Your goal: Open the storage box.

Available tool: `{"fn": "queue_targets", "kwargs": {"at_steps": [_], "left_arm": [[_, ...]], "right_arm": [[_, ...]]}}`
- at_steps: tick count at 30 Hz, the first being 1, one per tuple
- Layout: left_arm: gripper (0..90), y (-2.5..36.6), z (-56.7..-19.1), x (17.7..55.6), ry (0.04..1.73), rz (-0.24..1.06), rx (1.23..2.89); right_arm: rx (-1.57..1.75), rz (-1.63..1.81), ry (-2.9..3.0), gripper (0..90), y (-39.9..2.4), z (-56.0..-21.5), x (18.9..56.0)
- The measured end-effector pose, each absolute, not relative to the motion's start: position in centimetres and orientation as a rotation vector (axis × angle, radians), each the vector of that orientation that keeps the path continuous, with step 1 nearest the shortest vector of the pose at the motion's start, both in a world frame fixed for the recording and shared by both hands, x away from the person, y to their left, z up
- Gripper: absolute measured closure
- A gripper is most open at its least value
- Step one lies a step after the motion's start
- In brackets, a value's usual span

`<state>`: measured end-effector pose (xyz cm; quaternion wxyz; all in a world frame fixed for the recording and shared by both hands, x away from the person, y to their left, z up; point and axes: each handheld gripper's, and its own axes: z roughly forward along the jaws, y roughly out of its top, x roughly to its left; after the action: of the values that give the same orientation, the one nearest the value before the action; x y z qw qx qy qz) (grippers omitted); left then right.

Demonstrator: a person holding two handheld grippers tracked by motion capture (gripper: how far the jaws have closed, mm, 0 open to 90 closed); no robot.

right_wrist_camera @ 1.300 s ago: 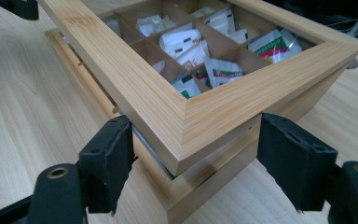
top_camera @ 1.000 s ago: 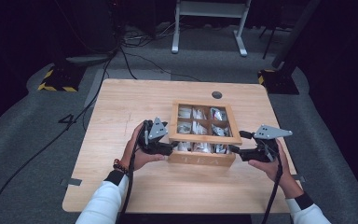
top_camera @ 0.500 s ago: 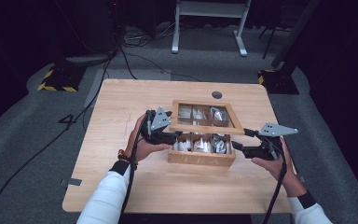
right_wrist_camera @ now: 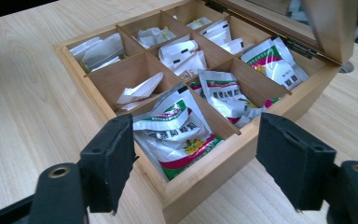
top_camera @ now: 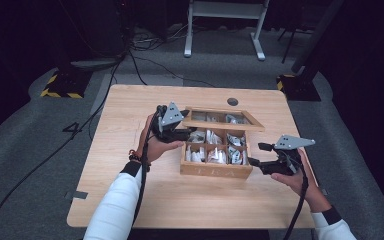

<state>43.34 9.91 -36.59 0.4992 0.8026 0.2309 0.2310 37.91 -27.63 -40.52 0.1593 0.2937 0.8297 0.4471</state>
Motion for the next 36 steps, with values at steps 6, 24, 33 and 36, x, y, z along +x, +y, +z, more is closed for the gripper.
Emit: {"fn": "queue_targets", "kwargs": {"at_steps": [6,24,33,36], "left_arm": [[48.6,10.3,-35.8,44.6,0.569,0.537,1.911],[51.0,9.8,-34.8,49.2,0.603,0.515,1.884],[51.0,9.6,-34.6,50.8,0.635,0.51,1.864],[51.0,9.6,-34.5,51.2,0.646,0.512,1.859]], "right_arm": [[0.832,1.296,2.364,31.0,-27.4,-40.4,38.0],[0.736,1.304,2.463,42.5,-21.9,-40.5,39.5],[0.742,1.27,2.52,44.3,-18.4,-41.2,40.5],[0.755,1.237,2.534,44.6,-17.7,-41.6,40.7]]}}
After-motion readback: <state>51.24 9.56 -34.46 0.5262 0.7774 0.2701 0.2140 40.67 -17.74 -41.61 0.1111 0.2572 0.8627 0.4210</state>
